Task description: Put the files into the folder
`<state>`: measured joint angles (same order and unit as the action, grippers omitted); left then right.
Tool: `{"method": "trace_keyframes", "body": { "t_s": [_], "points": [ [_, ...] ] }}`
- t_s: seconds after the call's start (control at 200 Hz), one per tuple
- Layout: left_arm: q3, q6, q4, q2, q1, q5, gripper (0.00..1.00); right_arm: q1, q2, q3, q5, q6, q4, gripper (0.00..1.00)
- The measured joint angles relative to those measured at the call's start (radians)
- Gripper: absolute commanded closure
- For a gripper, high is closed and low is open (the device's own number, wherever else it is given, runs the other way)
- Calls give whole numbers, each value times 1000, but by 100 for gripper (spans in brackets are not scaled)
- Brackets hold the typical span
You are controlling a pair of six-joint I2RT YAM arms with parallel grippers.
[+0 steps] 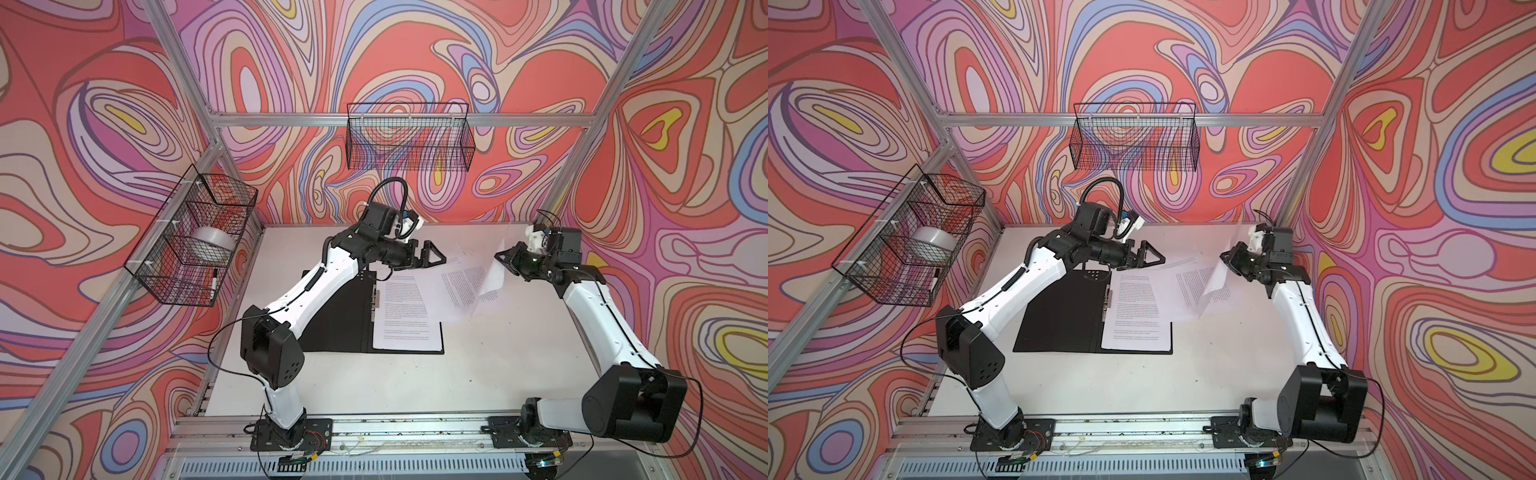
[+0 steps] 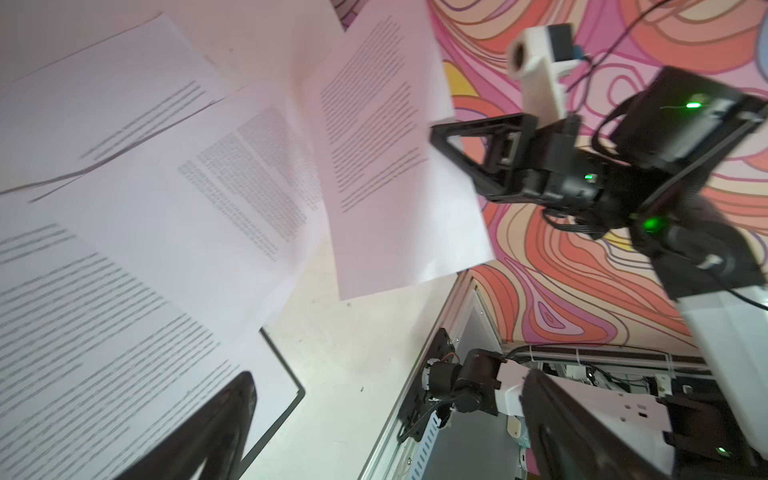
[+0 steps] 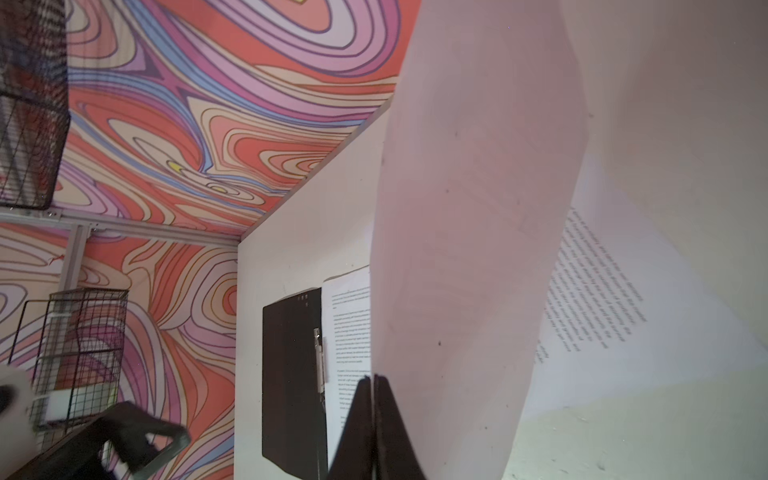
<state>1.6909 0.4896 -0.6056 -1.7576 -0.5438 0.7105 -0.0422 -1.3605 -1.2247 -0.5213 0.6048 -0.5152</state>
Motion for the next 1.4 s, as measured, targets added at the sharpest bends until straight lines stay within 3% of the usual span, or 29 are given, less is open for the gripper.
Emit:
{"method": "trace_keyframes", "body": {
  "t_s": [0.25,0.421,0.706,1.167,1.397],
  "points": [
    [-208,-68,-65,158,114,-40,0,248,-91,-135,74,78,5,100],
    [-294,-95,-68,266,166,-39,0,349,-161,-185,92,124,34,100],
    [-352,-106,-71,280,206,-37,0,356,-180,-152,96,163,100,100],
    [-360,-112,-68,267,210,-5,0,356,-219,213,178,147,232,100],
    [-486,-127,-71,287,210,-6,0,364,-248,345,192,145,290,100]
  ]
}}
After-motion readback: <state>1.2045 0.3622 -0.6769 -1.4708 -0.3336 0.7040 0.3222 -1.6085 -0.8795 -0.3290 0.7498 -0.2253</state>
